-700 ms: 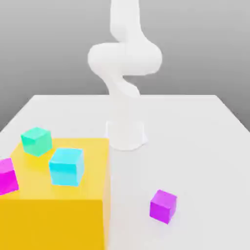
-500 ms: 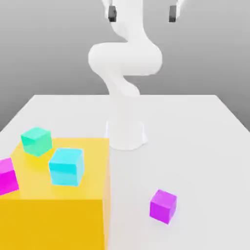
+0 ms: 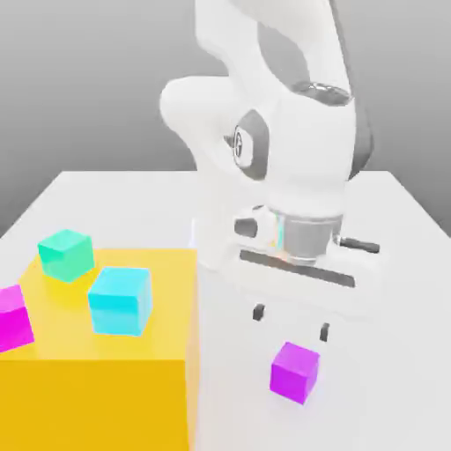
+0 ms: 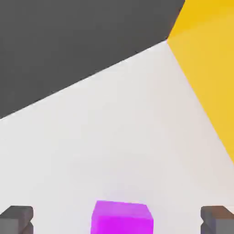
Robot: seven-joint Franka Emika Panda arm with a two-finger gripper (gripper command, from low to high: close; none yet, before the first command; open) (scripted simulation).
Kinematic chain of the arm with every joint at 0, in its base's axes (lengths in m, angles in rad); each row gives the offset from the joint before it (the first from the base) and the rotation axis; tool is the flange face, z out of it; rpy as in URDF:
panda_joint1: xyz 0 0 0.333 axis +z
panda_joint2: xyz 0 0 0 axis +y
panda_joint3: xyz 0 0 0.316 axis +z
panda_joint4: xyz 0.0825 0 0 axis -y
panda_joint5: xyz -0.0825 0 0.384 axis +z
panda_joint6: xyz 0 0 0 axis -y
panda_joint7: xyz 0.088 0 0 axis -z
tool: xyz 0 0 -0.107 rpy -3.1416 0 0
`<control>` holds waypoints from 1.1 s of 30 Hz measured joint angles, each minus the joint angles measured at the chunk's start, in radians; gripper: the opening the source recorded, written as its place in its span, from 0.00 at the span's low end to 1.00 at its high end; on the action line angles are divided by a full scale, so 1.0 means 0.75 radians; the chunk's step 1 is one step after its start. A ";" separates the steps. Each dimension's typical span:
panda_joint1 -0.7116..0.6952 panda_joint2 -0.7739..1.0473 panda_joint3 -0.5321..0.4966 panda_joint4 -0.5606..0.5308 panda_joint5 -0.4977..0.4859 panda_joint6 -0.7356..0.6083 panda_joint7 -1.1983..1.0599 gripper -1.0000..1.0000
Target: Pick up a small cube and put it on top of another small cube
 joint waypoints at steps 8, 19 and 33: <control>0.118 0.258 -0.165 0.029 -0.214 0.195 0.199 0.50; 0.185 0.326 -0.247 0.041 -0.284 0.251 0.252 0.00; 0.010 0.141 -0.044 0.185 0.098 -0.143 -0.174 0.00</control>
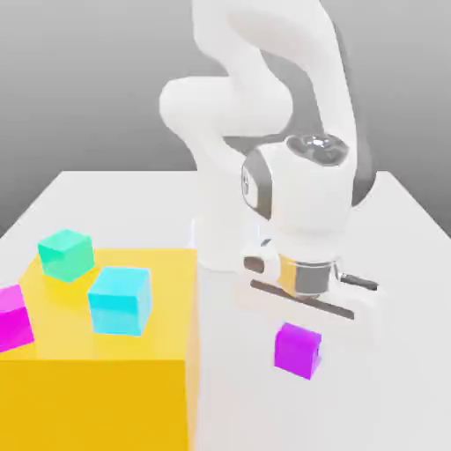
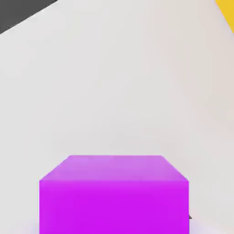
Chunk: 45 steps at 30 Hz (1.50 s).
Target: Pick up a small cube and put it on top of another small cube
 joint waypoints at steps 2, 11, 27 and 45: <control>-0.020 0.055 -0.002 0.096 0.009 -0.078 -0.072 0.00; -0.078 0.312 -0.029 0.531 -0.015 -0.426 -0.355 0.00; -0.197 0.428 -0.179 1.172 0.101 -1.010 -0.233 0.00; -0.325 0.108 -0.438 1.115 0.242 -1.104 0.635 0.00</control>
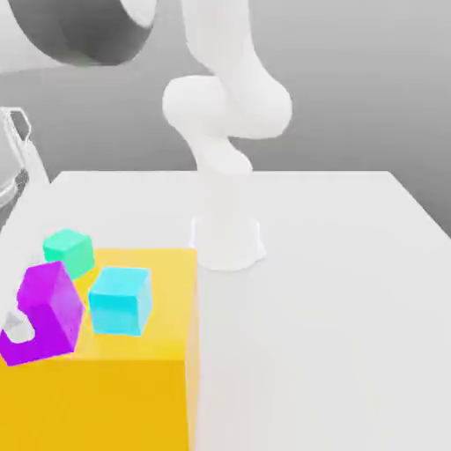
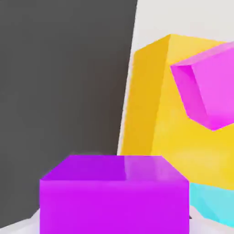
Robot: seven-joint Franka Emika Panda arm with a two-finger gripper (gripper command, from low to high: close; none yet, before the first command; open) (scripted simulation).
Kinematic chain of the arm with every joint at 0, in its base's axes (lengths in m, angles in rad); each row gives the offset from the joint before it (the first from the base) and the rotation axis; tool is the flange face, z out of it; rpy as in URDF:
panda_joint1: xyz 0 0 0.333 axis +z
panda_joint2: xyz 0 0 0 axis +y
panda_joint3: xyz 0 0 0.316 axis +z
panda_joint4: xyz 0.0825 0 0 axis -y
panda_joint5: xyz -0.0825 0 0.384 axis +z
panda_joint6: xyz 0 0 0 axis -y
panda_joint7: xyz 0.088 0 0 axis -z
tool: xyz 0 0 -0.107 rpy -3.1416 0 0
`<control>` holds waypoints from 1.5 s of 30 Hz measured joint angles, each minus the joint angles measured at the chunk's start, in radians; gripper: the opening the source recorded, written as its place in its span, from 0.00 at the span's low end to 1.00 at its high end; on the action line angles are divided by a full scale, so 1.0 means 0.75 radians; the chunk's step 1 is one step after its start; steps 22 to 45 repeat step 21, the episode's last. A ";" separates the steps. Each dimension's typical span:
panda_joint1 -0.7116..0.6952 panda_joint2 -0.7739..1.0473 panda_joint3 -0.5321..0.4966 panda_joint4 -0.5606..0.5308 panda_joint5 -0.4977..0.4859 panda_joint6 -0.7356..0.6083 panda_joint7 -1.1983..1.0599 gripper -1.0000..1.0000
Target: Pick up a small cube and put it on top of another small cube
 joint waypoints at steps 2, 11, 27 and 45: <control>-0.005 -0.041 -0.024 -0.026 -0.009 0.010 0.108 0.00; -0.011 -0.243 -0.075 -0.240 -0.151 0.146 0.644 0.00; -0.012 -0.222 -0.078 -0.400 -0.196 0.351 0.775 1.00; -0.012 -0.222 -0.078 -0.400 -0.196 0.351 0.775 1.00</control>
